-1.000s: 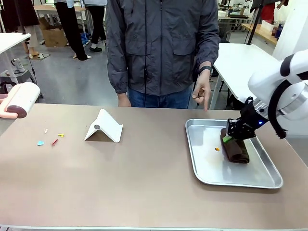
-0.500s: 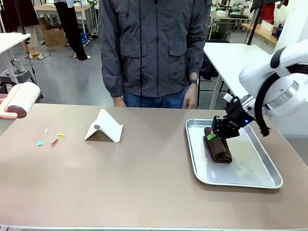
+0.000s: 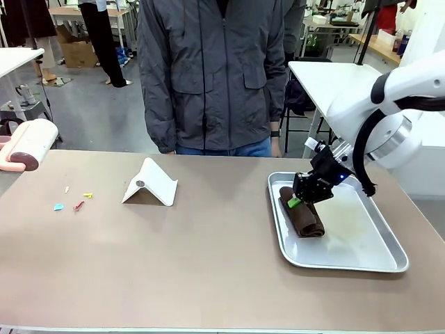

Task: Clean the surface of the table.
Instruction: If a person points to the right, clean the right side of the table with your right hand, and if they point to the left, clean the left side with your left hand.

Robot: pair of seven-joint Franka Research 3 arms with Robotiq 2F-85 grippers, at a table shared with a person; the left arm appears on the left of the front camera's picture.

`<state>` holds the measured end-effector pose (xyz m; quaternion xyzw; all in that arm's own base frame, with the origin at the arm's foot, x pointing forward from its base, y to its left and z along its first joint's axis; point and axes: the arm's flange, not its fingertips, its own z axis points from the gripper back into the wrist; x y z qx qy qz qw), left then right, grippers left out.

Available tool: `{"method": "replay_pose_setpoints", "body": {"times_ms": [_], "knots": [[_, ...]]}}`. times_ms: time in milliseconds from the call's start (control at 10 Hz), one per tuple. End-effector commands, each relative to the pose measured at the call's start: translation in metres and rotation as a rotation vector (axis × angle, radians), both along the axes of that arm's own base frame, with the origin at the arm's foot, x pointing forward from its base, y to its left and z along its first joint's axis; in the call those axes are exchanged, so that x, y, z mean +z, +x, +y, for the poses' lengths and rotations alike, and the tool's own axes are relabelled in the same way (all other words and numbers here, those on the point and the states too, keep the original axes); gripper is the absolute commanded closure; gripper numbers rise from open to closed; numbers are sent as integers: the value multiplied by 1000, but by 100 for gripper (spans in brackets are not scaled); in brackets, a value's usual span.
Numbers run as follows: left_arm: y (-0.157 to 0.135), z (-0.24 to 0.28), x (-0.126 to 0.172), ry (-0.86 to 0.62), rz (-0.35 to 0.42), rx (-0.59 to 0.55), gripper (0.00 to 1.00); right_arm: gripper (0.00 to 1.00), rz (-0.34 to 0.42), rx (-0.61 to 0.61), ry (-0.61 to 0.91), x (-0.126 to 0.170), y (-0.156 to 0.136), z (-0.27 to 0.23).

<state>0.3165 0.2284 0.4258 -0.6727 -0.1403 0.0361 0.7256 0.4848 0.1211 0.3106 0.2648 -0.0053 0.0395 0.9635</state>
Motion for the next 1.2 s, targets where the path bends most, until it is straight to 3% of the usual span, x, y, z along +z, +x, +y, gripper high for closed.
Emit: {"method": "replay_pose_setpoints", "body": {"times_ms": [0,300,600,1100], "knots": [[-3,-2,4,-23,-25,4,100,90,-29,17,-130,-2,4,-8],[-3,-2,4,-23,-25,4,100,90,-41,28,-271,-8,1,-16],[-3,-2,4,-23,-25,4,100,90,-33,-40,-371,-11,1,-38],[-3,-2,4,-23,-25,4,100,90,8,-177,-362,-7,-4,-97]]}}
